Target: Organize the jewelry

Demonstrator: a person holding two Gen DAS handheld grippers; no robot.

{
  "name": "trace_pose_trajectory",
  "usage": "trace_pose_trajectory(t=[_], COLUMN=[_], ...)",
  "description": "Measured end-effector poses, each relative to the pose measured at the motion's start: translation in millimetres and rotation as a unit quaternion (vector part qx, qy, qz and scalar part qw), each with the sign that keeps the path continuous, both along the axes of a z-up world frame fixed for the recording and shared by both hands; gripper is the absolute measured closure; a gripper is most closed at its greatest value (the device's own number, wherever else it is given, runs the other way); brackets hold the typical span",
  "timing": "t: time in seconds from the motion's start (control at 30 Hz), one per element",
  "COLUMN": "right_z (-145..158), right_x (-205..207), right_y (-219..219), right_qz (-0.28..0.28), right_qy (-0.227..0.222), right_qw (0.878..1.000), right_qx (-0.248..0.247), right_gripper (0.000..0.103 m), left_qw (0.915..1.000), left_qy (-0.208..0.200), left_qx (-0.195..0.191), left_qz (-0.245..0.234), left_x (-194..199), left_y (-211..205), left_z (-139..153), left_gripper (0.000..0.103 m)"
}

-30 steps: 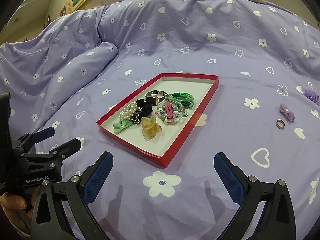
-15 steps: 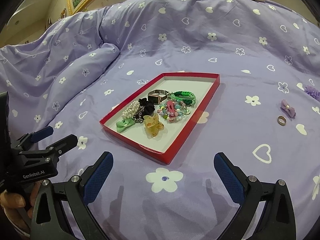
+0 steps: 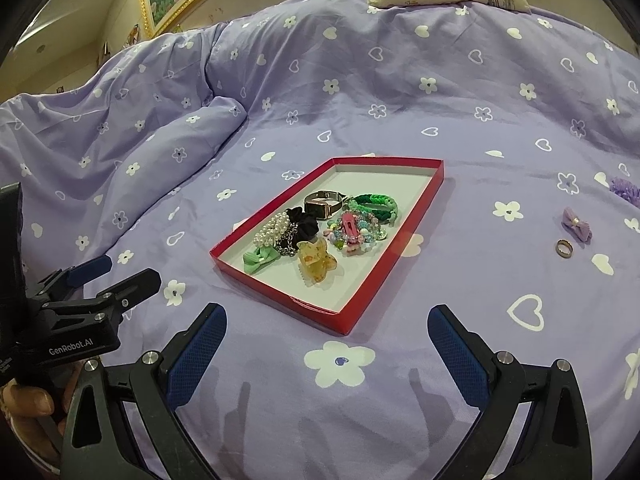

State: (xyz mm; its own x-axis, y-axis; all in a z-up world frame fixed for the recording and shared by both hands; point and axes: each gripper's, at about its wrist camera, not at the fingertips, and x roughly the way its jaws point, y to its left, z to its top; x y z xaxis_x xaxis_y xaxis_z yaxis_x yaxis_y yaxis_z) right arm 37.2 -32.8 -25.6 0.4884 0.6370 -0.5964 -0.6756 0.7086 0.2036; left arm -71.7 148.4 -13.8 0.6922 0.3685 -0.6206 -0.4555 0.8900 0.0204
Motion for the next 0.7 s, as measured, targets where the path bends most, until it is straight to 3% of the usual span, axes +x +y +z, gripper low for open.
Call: trace_pose_trajectory(t=[0.7], right_z=[1.7], right_x=[-7.0], right_y=[0.2], right_qz=[0.0], right_qy=[-0.01], right_qw=[1.0], right_qx=[0.006], right_gripper=[0.001], left_qw=[0.9999], left_qy=[-0.009], left_qx=[-0.002], left_qz=[-0.005], left_x=[-3.2], left_y=[-5.7], left_z=[3.0], left_gripper=[0.0])
